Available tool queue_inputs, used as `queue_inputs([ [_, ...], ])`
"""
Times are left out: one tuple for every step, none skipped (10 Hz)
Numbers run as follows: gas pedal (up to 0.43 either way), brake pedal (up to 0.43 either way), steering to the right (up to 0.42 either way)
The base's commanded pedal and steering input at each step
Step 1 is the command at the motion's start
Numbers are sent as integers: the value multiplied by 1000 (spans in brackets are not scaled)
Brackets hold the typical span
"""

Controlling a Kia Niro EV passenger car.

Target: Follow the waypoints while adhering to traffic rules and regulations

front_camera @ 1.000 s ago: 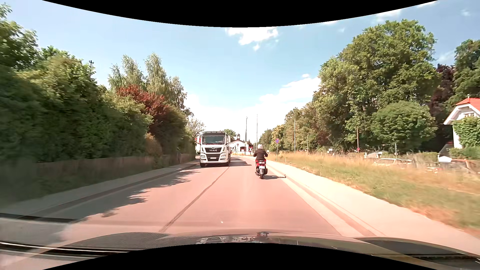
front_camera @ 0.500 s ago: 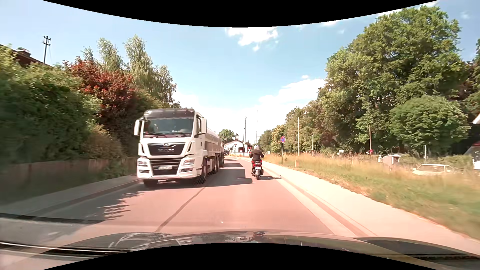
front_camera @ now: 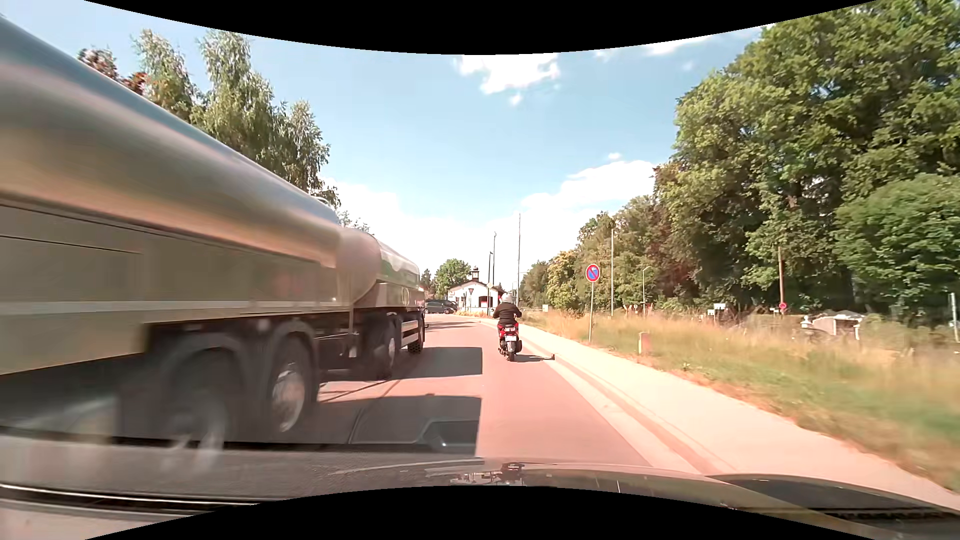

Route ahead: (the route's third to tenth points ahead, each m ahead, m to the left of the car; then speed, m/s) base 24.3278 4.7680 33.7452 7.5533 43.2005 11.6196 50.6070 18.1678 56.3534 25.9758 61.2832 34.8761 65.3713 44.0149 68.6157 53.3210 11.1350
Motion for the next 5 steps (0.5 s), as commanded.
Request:
queue_inputs([
  [169, 6, -15],
  [169, 6, -16],
  [169, 6, -20],
  [169, 6, -25],
  [169, 6, -30],
])
